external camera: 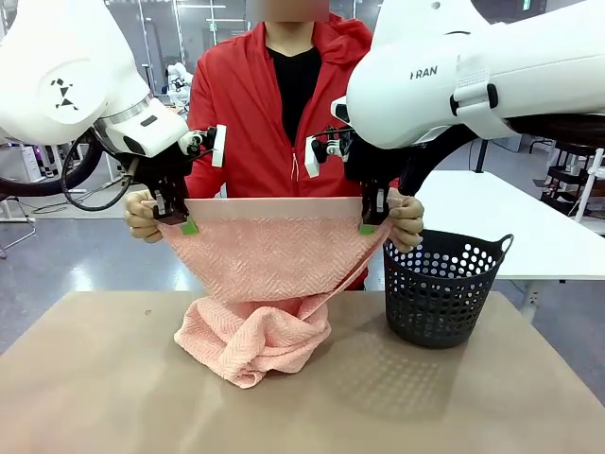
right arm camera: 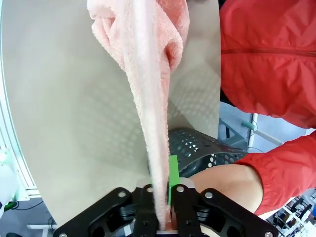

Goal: Fold the towel.
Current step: Grab the top end of the 100 cm Hotel Towel extended by the human.

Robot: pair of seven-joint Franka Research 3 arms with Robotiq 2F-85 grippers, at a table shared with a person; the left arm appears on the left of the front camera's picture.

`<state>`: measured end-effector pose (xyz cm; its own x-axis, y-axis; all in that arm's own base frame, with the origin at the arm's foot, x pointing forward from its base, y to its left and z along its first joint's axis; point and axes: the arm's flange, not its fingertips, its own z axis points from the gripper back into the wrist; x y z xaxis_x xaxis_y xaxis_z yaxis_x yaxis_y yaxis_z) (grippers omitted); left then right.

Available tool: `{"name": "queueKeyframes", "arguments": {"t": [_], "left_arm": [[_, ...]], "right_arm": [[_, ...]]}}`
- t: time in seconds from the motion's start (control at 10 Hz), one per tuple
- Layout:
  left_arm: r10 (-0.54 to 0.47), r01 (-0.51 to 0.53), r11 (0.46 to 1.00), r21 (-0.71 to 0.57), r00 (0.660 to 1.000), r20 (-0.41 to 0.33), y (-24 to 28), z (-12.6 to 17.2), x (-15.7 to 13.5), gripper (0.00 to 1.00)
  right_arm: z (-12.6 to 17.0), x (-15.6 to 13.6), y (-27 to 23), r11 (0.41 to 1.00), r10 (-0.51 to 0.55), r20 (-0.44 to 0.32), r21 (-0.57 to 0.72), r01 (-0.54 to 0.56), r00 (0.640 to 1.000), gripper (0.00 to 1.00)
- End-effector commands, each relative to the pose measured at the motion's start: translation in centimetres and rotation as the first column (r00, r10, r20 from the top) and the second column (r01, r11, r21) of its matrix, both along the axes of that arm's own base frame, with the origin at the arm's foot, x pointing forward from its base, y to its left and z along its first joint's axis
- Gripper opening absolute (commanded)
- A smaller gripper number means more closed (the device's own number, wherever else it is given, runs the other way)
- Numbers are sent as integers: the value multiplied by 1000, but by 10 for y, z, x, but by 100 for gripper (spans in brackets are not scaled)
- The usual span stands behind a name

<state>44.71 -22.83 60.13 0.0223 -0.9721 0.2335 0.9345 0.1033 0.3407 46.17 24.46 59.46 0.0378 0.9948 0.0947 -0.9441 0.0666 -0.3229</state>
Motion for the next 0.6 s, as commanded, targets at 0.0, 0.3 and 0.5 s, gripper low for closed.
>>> {"name": "queueKeyframes", "arguments": {"t": [0.0, 0.3, 0.5], "left_arm": [[-5, 4, 999, -38, 1000, -28, 11, 6, 2, 0], [18, -19, 999, -31, 1000, -20, 6, 0, 2, 0], [18, -19, 999, -31, 1000, -20, 6, 0, 2, 0]], "right_arm": [[2, 3, -1, 1000, -18, -11, 24, 18, 1000, 0], [0, 0, 0, 1000, -5, -7, 13, 5, 1000, 0], [0, 0, 0, 1000, -5, -7, 13, 5, 1000, 0]]}}
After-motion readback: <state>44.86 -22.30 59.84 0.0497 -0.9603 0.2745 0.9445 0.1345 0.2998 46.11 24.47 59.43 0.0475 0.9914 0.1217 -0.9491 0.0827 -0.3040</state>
